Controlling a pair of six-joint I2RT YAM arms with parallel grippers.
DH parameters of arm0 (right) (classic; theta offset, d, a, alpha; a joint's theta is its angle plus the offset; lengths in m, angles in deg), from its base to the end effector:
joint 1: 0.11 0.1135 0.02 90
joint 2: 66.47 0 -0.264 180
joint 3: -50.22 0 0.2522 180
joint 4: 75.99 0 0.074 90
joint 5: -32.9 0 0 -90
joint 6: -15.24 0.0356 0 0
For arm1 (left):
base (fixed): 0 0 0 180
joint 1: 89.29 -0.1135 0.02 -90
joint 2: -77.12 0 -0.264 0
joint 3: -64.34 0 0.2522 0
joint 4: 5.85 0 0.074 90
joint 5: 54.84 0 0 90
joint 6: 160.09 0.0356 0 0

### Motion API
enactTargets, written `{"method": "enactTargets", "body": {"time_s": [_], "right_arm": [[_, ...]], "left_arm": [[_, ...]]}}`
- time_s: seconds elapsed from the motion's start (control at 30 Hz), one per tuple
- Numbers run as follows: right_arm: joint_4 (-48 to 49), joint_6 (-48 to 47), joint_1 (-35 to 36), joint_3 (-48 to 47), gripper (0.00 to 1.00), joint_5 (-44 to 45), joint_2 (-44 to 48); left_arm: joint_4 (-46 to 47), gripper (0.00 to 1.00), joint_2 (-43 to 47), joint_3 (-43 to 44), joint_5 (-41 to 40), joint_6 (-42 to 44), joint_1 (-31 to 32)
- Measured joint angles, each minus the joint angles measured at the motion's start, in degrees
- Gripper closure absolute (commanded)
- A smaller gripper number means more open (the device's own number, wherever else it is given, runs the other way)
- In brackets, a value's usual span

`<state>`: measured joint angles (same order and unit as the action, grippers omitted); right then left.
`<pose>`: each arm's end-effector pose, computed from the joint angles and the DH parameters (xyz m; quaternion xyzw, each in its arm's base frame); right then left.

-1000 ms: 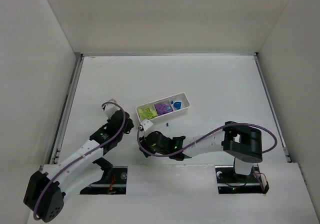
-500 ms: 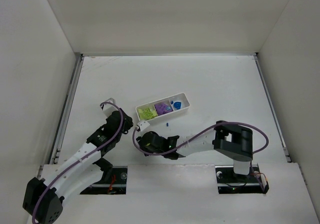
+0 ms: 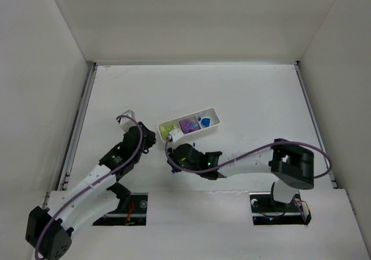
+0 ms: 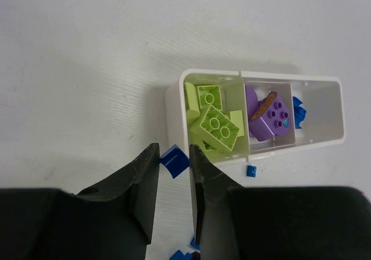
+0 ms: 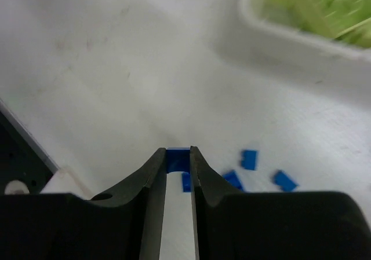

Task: Sort the legos into containers by color

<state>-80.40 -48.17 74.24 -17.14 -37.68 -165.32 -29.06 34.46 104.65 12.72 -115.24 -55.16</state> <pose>0.1093 0.3462 0.1795 -0.2852 0.8338 0.2501 0.4012 0.1519 -0.0865 0.2359 -0.1829 0.8160 -0.2069 0.5077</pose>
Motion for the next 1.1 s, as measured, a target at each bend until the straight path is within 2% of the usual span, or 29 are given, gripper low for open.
{"method": "enactTargets", "body": {"time_s": [0.1,0.23,0.37,0.5,0.53,0.63,0.7,0.87,1.1], "right_arm": [[0.2,-0.07,-4.98,1.27,0.74,0.17,5.97],[1.33,-0.09,-15.61,3.02,0.74,1.49,12.2],[1.6,-0.11,-25.92,3.32,0.74,3.34,13.07],[1.57,0.0,-31.98,3.32,0.73,4.17,10.64],[1.53,0.0,-32.87,3.32,0.7,4.24,9.81],[1.18,0.42,-34.23,3.32,0.53,4.2,8.07],[1.18,0.55,-34.27,3.32,0.48,4.11,8.02],[1.33,0.68,-34.16,4.48,0.49,3.69,10.82],[1.42,3.26,-34.18,13.16,0.55,5.9,24.24]], "left_arm": [[0.94,0.85,-1.53,0.92,0.07,0.02,1.64],[2.78,0.85,-5.16,2.78,-0.02,0.11,4.83],[5.11,0.85,-9.6,5.6,0.0,0.35,7.65],[8.41,0.85,-14.91,8.83,0.0,1.09,9.7],[9.16,0.85,-16.33,9.6,0.02,1.29,10.08],[11.23,0.84,-20.83,12.02,0.24,1.88,11.08],[12.66,0.84,-23.98,13.84,0.44,2.34,11.76],[15.61,0.84,-31.39,18.78,1.55,3.32,13.31],[19.34,0.83,-41.68,26.34,3.76,4.66,14.49]]}}
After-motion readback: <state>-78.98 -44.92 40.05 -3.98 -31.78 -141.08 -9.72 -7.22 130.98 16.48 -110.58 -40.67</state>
